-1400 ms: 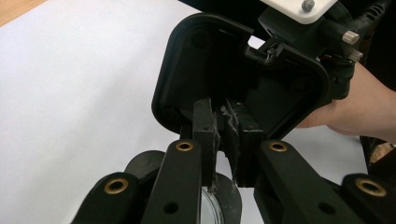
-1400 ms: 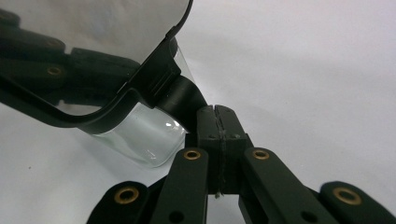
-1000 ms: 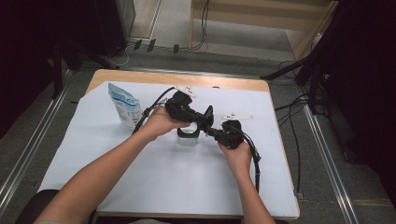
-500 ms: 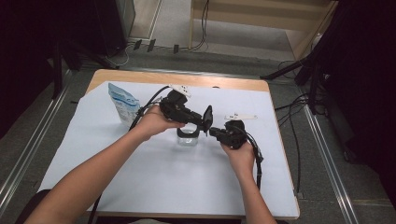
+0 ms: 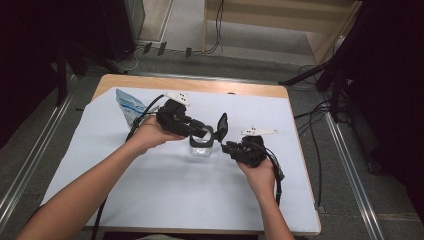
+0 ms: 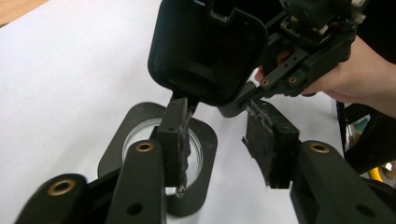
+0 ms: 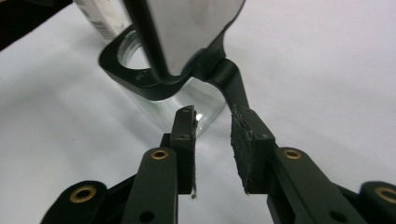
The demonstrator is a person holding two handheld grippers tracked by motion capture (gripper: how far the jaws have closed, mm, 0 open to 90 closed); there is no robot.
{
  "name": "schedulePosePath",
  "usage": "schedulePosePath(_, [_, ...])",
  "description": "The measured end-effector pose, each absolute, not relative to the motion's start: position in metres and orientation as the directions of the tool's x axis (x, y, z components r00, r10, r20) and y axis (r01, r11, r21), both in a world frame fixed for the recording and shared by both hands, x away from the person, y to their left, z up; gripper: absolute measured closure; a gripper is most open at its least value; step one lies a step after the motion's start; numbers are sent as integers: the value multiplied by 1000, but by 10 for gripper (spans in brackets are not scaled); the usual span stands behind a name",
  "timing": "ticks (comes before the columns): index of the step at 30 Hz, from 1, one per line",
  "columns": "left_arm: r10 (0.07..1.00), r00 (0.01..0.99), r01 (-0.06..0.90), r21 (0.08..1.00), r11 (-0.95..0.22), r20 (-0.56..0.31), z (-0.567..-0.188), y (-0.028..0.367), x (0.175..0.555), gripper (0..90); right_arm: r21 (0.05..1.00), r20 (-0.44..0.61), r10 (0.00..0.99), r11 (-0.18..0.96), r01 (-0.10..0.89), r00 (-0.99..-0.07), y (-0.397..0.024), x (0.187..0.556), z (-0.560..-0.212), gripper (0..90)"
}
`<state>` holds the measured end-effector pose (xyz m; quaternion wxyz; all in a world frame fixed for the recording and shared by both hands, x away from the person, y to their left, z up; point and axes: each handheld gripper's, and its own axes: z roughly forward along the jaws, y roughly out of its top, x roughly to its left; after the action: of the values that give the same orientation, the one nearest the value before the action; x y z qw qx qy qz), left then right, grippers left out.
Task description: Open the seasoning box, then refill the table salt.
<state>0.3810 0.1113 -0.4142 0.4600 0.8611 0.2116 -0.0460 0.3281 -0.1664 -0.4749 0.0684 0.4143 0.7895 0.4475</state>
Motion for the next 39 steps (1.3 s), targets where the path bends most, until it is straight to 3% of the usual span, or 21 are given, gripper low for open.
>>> schedulePosePath(6, [334,901,415,769,-486,-276,-421,126,376,562,761,270,704,261,593,-657,-164,316,-474,693])
schedulePosePath(11, [324,903,416,764,-493,-282,-429,135,373,462,764,255,705,273,585,-662,-158,309,-478,667])
schedulePosePath(15, [293,888,458,744,-486,-355,-435,143,372,414,778,223,702,290,558,-676,-153,307,-479,647])
schedulePosePath(23, [316,907,407,768,-494,-278,-440,159,361,434,765,215,688,322,557,-693,-147,310,-483,640])
schedulePosePath(39, [375,877,457,759,-464,-300,-448,195,360,438,768,210,680,331,549,-703,-146,314,-483,626])
